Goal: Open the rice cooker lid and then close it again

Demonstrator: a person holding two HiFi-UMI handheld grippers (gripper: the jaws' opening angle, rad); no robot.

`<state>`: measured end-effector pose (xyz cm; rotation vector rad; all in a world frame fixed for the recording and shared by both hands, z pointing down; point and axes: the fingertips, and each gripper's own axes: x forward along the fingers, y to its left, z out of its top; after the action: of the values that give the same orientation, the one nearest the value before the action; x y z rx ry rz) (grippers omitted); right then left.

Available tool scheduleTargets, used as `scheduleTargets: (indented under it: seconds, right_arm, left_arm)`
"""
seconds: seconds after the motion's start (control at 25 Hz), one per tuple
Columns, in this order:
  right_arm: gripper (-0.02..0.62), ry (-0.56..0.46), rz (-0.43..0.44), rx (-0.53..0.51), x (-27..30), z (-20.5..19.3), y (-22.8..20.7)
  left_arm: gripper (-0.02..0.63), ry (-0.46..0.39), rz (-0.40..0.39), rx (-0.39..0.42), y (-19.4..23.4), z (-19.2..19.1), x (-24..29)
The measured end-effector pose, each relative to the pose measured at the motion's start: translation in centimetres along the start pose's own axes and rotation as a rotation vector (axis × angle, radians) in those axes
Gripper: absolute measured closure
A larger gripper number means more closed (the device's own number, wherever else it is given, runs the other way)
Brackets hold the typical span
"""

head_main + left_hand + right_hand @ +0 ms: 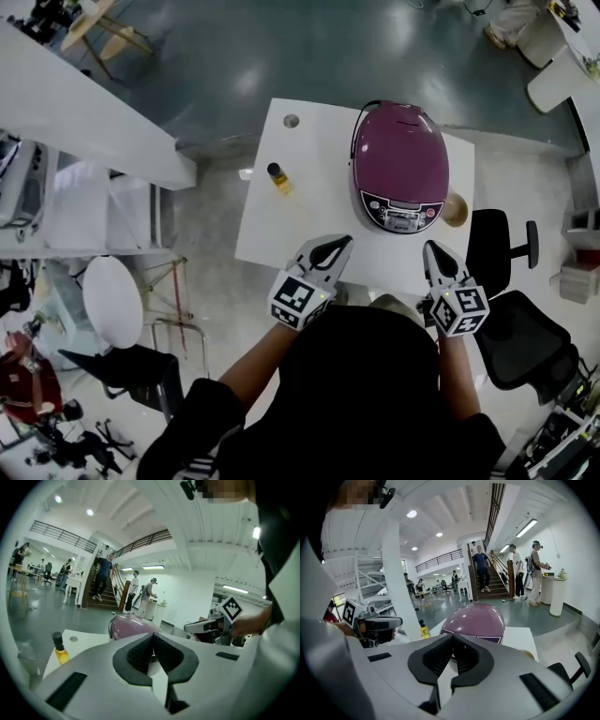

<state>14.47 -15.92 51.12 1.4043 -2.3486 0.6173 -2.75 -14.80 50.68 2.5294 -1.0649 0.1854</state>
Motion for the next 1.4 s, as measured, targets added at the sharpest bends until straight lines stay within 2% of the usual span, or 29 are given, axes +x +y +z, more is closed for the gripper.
scheduleTargets:
  seconds: [0.16, 0.32, 0.48, 0.64, 0.92, 1.04, 1.24, 1.4]
  right_arm:
    - [0.595, -0.035, 0.023, -0.008, -0.5, 0.6, 0.1]
    - [0.595, -0.094, 0.028, -0.02, -2.0, 1.4, 0.0]
    - [0.595, -0.126, 0.02, -0.03, -4.4, 1.0, -0.6]
    - [0.595, -0.192, 0.019, -0.03, -7.6, 1.0, -1.4]
    - [0.595, -0.275, 0.048, -0.008, -14.2, -1.1, -1.6]
    - [0.595, -0.277, 0.062, -0.017, -17.4, -3.6, -1.3]
    - [0.595, -0.24, 0.094, -0.039, -22.2, -8.2, -0.2]
    - [0.595, -0.254, 0.098, -0.032, -25.6, -9.7, 0.7]
  left_arm:
    - [0.603, -0.044, 0.091, 0.017, -0.1, 0.2, -2.6]
    - [0.603, -0.04, 0.196, 0.015, 0.1, -0.2, -4.3]
    - [0.603, -0.093, 0.283, 0.019, -0.9, 0.2, -6.3]
    - [0.603, -0.091, 0.293, 0.045, -4.7, -0.2, -6.9]
    - [0.603, -0.164, 0.353, 0.097, -11.5, -1.2, -8.9]
    - [0.603, -0.174, 0.357, 0.106, -15.1, -2.4, -9.8]
    - [0.603, -0.211, 0.347, 0.058, -21.9, -3.6, -12.8]
    - [0.603, -0.215, 0.362, 0.082, -25.4, -4.5, -15.8]
